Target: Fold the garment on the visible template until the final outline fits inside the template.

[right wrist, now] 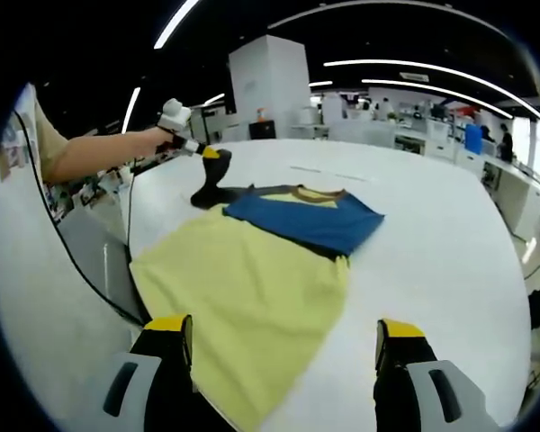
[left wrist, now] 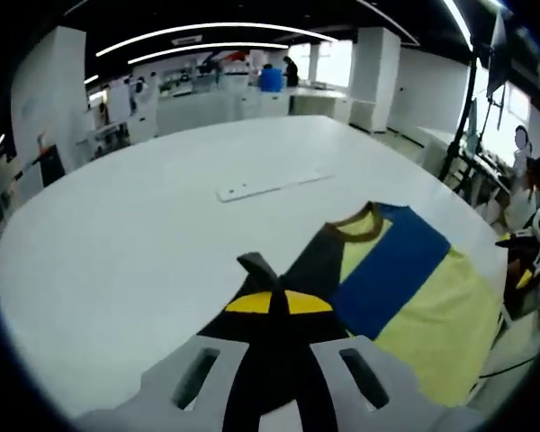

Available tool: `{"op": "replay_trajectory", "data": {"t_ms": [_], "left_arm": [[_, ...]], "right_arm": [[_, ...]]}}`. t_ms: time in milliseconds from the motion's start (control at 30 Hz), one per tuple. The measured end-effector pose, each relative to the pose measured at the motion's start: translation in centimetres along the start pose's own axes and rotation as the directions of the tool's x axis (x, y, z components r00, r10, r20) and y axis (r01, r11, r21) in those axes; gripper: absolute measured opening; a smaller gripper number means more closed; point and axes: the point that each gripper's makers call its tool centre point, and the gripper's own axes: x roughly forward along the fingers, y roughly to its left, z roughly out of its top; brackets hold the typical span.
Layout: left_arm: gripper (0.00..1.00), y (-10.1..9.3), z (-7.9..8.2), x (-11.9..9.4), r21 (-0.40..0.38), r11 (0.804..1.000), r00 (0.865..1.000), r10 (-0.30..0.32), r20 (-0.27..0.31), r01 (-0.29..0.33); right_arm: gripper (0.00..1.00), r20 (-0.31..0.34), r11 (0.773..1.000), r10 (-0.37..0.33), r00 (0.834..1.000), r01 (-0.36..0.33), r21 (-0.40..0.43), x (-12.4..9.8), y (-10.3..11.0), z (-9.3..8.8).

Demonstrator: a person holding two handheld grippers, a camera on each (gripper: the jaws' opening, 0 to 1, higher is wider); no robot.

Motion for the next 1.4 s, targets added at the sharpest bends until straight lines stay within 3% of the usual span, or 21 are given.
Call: {"op": "replay_trajectory", "data": {"t_ms": [533,1400], "left_arm": [[0.00,-4.6,1.4,1.7,0.066,0.993,0.995,-0.098,-0.023,0.100],[0.00,-9.9,3.6,5.2,0.136,0.967,0.977,-0.210,-0.041,0.214]], "right_arm": [[0.82,-0.004,1.000,0.002,1.000,-0.002,0.009,-0.2,-0.2,-0.3],[0.82,-0.005,1.000,0.008,1.000,-0.008,0.026,-0.1,-0.4,-1.1]]}}
